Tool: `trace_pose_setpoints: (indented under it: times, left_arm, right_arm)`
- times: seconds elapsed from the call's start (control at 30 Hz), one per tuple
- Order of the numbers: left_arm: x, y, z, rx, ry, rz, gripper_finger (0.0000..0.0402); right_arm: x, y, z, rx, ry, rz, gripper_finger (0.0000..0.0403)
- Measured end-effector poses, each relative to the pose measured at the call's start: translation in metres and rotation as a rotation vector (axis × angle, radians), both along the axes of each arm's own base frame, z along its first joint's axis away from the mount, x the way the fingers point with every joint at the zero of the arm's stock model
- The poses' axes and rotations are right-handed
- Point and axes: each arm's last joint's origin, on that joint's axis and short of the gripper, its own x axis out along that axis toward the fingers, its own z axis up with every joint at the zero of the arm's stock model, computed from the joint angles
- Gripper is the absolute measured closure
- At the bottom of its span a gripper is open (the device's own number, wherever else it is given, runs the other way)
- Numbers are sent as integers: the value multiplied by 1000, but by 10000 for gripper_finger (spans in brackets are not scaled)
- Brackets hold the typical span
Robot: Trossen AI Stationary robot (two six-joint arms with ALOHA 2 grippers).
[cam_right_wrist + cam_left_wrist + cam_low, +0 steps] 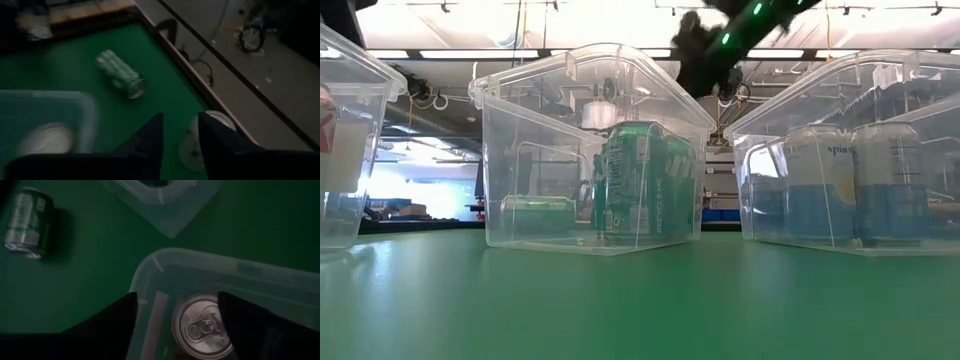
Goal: Sort soda cans
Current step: Put the silver soda can into the bottom left transparent bin
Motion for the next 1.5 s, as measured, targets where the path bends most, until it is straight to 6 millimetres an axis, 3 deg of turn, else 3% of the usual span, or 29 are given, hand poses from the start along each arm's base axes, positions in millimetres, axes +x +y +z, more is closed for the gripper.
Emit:
trace_pose_setpoints:
  times: [0.23,0.5,0.63,0.77,0.87,0.97,1.13,1.33,1.5]
  left_arm:
    - [-3,5,8,-16,-51,-31,256]
    - [-1,2,21,-135,-171,-94,392]
    - [4,-3,22,-153,-223,-84,381]
    - [13,-9,23,-146,-252,-135,355]
    - [21,-11,28,-160,-310,-171,338]
    - [28,-10,39,-145,-354,-214,324]
    - [37,-1,49,-74,-368,-247,321]
    - [56,8,51,-59,-344,-361,351]
    - [83,12,39,-67,-275,-457,394]
  right_arm:
    - [6,-59,-38,49,20,-85,205]
    - [15,-87,-78,142,35,-40,87]
    - [20,-93,-95,155,67,-28,53]
    - [26,-96,-107,155,71,-26,44]
    - [28,-97,-111,156,62,-30,59]
    - [28,-97,-111,150,58,-26,102]
    - [25,-88,-93,124,46,4,118]
    - [8,-52,-28,58,-43,75,118]
    - [-21,0,30,-10,-111,149,118]
